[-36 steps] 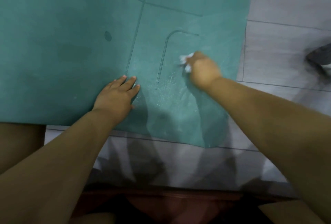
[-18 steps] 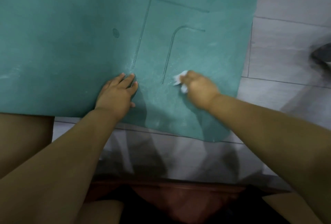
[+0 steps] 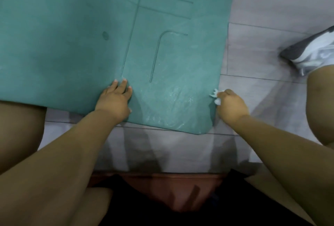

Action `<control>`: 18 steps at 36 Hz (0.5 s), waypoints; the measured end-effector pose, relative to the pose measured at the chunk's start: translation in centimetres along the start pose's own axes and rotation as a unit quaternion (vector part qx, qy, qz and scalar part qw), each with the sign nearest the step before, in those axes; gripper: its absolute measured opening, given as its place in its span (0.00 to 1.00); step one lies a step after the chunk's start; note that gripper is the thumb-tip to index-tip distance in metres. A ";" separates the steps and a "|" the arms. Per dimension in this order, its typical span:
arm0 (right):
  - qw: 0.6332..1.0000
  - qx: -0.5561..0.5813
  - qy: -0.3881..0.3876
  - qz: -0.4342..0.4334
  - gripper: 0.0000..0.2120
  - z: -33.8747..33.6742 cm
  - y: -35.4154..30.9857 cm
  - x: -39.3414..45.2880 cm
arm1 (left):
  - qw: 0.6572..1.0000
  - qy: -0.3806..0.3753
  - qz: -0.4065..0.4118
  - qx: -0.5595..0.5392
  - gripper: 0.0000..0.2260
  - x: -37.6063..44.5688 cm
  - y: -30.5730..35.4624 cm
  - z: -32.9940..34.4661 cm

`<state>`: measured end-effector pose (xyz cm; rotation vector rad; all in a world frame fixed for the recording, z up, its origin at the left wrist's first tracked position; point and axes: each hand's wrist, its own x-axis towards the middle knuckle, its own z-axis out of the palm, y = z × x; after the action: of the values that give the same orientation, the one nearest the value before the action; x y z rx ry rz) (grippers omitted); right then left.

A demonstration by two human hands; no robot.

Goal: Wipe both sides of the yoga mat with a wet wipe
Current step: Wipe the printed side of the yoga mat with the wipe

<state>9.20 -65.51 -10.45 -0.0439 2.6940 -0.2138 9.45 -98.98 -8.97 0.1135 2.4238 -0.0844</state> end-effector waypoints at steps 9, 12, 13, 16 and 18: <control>0.990 -0.103 -0.087 -0.049 0.17 0.4 -0.8 -4.0 | 0.997 -0.024 0.018 0.064 0.47 -1.4 1.4 0.7; 0.994 -0.085 -0.053 -0.053 0.14 -1.3 -1.4 -4.0 | 0.993 -0.017 0.026 0.111 0.48 -1.8 1.7 1.1; 0.995 -0.070 -0.035 -0.056 0.14 -1.7 -1.8 -4.1 | 0.992 -0.015 0.028 0.122 0.47 -1.9 1.8 1.1; 0.994 -0.059 -0.023 -0.085 0.14 -2.6 -3.0 -4.4 | 0.989 -0.027 0.044 0.138 0.41 -2.0 2.0 0.9; 0.992 -0.066 -0.035 -0.097 0.13 -2.4 -3.8 -4.9 | 0.986 -0.034 0.060 0.150 0.35 -2.2 2.1 0.6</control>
<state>12.58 -68.60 -5.65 -0.3488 2.6287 -0.0903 11.74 -97.04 -8.04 0.3857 2.3144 -0.3935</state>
